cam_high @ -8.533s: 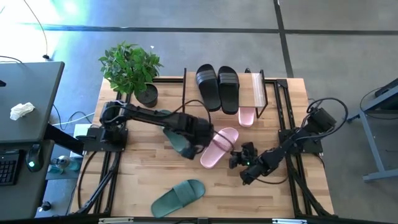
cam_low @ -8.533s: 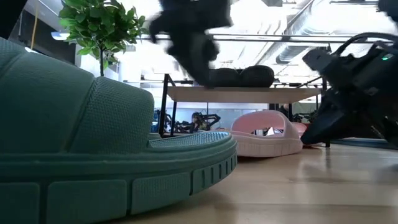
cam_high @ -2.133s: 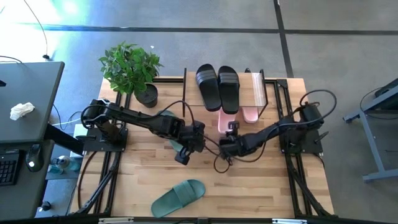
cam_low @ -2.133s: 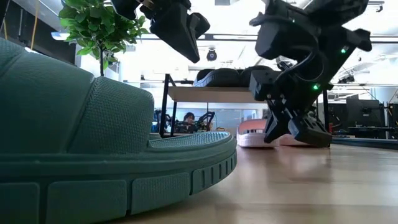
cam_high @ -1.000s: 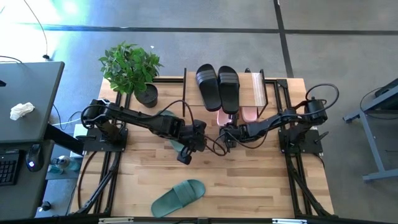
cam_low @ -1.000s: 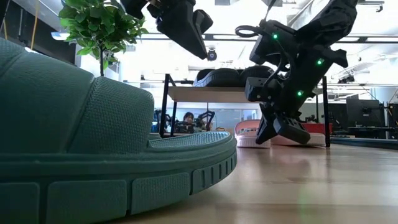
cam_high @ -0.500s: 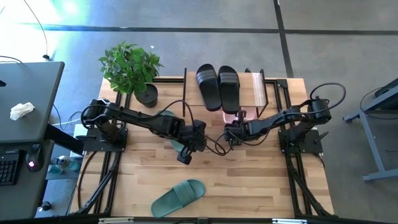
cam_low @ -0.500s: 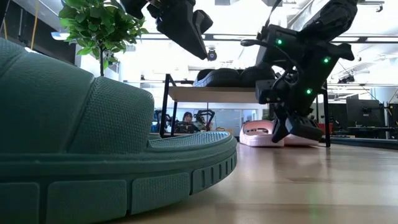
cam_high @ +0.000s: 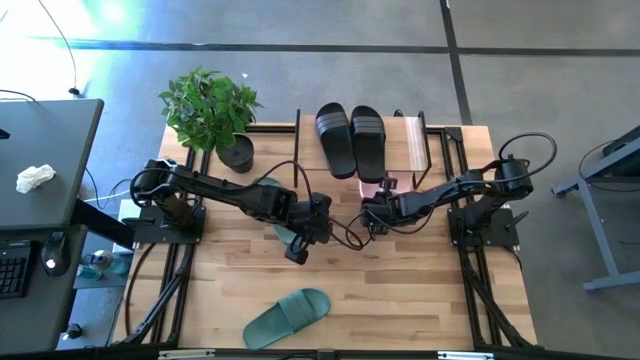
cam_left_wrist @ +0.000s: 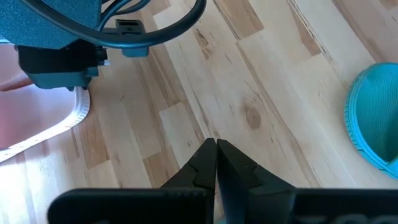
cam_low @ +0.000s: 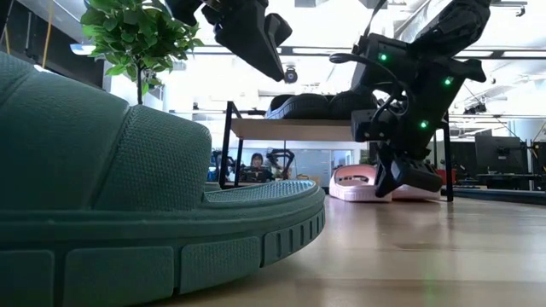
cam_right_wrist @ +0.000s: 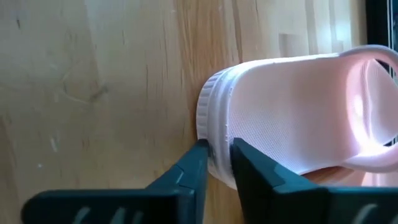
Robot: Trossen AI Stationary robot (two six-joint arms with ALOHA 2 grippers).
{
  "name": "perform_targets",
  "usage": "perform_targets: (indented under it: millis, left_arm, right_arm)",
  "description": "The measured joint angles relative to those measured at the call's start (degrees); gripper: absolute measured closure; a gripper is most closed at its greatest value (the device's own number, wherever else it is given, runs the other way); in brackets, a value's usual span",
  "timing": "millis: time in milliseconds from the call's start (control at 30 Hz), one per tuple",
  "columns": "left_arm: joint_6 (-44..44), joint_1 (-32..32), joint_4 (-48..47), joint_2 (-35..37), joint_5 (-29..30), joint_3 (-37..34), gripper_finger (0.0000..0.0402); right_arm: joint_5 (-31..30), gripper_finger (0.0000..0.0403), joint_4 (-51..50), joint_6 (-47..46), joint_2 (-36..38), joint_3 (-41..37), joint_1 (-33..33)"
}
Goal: Pick and place slides into the shelf
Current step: Put the pink slipper under the shelf
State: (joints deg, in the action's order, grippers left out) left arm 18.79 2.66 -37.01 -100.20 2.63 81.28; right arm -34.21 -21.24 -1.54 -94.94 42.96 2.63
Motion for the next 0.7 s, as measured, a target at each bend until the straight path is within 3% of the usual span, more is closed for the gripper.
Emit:
perform_targets:
  millis: [300, 700]
  left_arm:
    - [0.0, 0.0, -0.06, 0.0, -0.02, 0.0, 0.0399]
    - [0.0, 0.0, -0.45, 0.0, -0.02, 0.0, 0.0399]
  right_arm:
    - [-0.2, 0.0272, -1.87, -6.02, 0.02, 0.02, 0.02]
    - [-4.83, 0.024, -7.13, -13.55, 3.43, 0.02, 4.33]
